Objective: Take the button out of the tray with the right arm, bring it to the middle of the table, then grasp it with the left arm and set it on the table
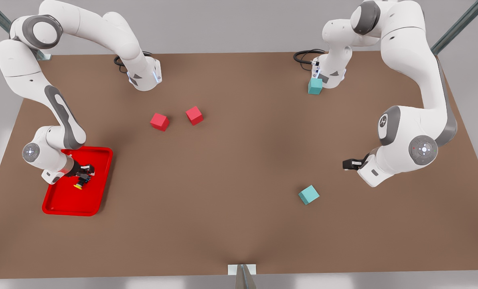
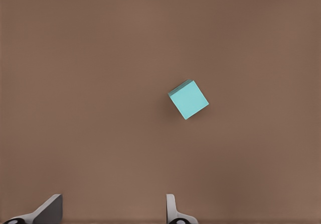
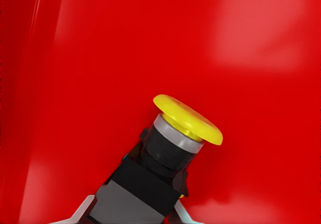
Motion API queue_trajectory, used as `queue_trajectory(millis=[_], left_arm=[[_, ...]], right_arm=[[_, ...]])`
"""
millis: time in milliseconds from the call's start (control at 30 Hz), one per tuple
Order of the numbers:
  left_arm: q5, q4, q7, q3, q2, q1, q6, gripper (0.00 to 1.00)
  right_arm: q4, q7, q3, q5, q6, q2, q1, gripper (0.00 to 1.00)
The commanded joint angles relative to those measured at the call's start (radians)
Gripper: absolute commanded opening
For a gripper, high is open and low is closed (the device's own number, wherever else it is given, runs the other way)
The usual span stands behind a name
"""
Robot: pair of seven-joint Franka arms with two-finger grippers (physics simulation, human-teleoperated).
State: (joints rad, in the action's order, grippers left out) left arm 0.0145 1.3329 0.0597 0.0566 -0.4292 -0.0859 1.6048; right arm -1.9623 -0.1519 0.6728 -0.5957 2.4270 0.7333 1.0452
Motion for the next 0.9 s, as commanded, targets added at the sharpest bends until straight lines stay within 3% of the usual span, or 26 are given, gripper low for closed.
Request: queue_trajectory(millis=[0,300,567,867], left_arm=[[-0.001,0.000,0.002,0.000,0.001,0.000,0.000,1.00],[-0.001,0.000,0.002,0.000,0.001,-0.002,-0.002,1.00],[-0.001,-0.001,0.002,0.000,0.004,-0.002,-0.002,1.00],[-0.001,-0.001,0.034,0.000,0.007,-0.011,-0.003,1.00]], right_arm=[[0.000,0.023,0.001,-0.003,0.000,-0.008,-0.002,0.62],[0.000,0.031,0.001,-0.003,0.000,-0.012,-0.008,0.58],[0.002,0.031,0.001,-0.003,-0.002,-0.014,-0.010,0.49],[0.003,0.199,0.004,0.002,-0.023,-0.034,-0.027,0.49]])
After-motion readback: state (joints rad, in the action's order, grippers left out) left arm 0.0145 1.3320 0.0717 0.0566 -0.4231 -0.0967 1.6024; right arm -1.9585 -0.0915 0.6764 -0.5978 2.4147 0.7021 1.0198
